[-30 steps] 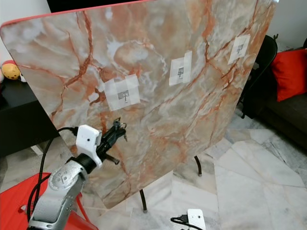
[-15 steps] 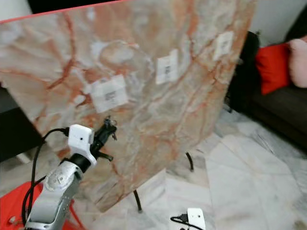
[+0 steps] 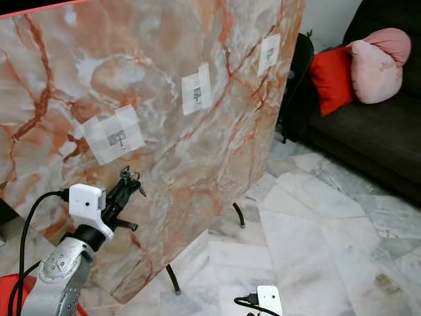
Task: Hang keys on a hook
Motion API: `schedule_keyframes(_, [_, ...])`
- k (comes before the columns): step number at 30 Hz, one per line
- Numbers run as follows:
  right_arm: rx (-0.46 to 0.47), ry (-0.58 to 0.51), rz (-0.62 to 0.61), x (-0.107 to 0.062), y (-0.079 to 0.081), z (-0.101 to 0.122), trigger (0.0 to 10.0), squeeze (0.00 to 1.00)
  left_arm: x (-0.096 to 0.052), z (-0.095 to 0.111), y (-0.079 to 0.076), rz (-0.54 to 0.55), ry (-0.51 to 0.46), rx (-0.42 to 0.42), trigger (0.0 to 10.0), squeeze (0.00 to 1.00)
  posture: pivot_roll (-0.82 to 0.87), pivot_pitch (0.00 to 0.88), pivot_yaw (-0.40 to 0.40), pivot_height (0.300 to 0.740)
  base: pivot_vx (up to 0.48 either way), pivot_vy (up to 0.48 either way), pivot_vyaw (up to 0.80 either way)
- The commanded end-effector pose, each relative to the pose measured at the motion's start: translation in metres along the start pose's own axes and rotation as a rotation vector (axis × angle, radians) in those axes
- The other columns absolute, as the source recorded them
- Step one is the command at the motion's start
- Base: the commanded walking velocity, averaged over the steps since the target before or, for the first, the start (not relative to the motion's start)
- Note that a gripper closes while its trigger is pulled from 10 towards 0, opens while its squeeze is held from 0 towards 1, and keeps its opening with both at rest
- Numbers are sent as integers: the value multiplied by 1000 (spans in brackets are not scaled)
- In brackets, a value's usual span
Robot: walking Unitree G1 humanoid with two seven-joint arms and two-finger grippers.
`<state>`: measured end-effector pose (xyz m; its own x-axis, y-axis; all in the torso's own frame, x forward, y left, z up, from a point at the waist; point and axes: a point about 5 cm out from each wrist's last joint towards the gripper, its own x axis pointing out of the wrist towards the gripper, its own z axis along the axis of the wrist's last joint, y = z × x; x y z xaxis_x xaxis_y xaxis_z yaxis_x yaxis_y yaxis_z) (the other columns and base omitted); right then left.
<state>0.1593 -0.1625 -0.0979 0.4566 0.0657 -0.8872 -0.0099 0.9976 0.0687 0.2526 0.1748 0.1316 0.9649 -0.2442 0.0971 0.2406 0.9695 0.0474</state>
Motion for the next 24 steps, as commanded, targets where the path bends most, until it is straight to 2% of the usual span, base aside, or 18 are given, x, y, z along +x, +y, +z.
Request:
schedule_keyframes(1, [-9, -13, -3, 0, -2, 2, 10000, 0, -1, 9, -1, -7, -38, 3, 10000, 0, 78, 9, -54, 740, 0, 0, -581])
schedule_keyframes(13, [23, -28, -5, 0, -1, 2, 10000, 0, -7, 1, 2, 20, -13, 21, 10000, 0, 74, 10, -46, 740, 0, 0, 0])
schedule_keyframes(20, [26, -32, -7, 0, -1, 3, 10000, 0, -6, 4, 3, 30, -22, 19, 10000, 0, 80, 11, -49, 740, 0, -386, 0])
schedule_keyframes(24, [27, -34, -9, 0, -1, 3, 10000, 0, -4, 4, 3, 30, -23, 20, 10000, 0, 79, 10, -50, 740, 0, 0, 0])
